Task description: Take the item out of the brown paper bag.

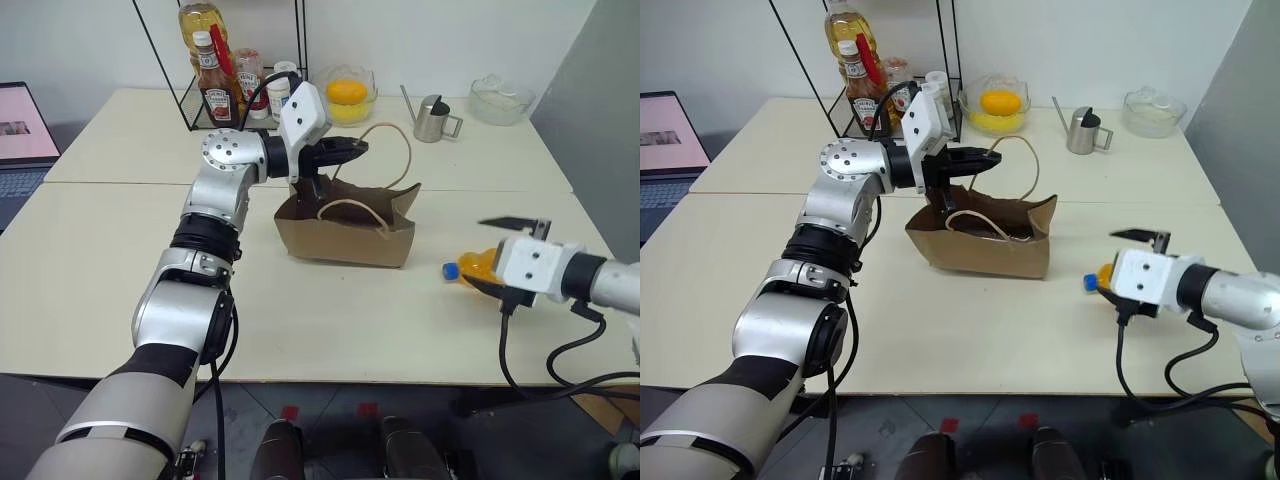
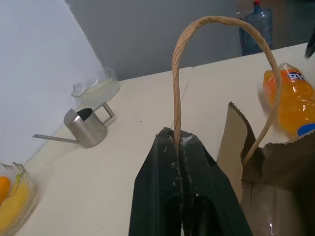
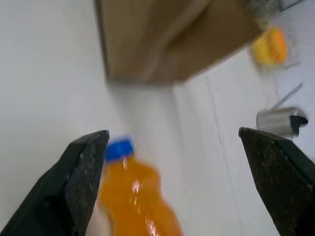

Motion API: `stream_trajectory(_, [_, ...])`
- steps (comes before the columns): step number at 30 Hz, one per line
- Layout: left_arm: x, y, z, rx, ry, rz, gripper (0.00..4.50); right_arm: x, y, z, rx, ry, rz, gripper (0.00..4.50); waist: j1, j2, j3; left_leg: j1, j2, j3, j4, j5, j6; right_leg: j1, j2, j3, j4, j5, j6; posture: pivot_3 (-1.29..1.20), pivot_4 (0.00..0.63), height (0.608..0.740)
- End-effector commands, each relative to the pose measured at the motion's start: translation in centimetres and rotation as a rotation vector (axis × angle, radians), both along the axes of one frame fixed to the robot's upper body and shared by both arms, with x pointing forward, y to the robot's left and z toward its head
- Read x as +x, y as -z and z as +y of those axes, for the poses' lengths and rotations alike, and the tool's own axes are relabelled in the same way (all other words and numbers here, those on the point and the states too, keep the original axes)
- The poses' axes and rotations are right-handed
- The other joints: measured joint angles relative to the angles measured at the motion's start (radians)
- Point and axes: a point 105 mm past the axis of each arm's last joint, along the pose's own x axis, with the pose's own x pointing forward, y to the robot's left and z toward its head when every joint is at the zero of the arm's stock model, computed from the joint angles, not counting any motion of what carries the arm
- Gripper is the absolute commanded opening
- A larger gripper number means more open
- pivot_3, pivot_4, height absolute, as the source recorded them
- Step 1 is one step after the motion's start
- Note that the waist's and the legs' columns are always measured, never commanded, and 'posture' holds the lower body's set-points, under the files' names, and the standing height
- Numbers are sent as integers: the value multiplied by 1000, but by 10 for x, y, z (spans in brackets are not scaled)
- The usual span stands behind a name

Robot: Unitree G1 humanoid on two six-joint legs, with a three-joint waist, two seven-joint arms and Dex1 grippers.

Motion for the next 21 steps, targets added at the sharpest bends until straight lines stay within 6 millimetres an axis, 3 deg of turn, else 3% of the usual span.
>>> stream_trajectory(1, [3,-22,6,-46,-40,-38,0,-15,-35,18,238,-46,55,4438,2,0,0,0,0,0,0,0,0,0,0,0,0,0,0,0,150,740])
stream_trajectory(3, [8,-25,9,-57,-67,-29,0,-22,-49,24,307,-81,66,4438,3,0,0,0,0,0,1,0,0,0,0,-1,0,0,0,0,150,740])
stream_trajectory(6, [14,-26,13,-64,-106,-8,0,-27,-52,23,328,-65,106,4438,9,0,0,-2,0,-1,1,-1,1,0,0,-1,-1,0,0,0,150,740])
stream_trajectory(9, [18,-28,16,-73,-127,12,617,-29,-54,24,348,-53,116,4500,8,0,0,-2,-1,-1,1,-2,4,0,0,0,-1,0,0,0,150,740])
stream_trajectory(15, [15,-30,17,-49,-94,22,2490,-29,-51,23,348,-37,140,4500,4,0,0,-2,-1,-2,0,-2,4,0,0,0,-1,0,0,0,150,740])
stream_trajectory(21, [16,-35,31,18,-127,-42,4382,-25,-54,18,358,-18,135,4500,3,0,0,-2,-1,-2,0,-2,4,0,0,0,0,0,0,0,150,740])
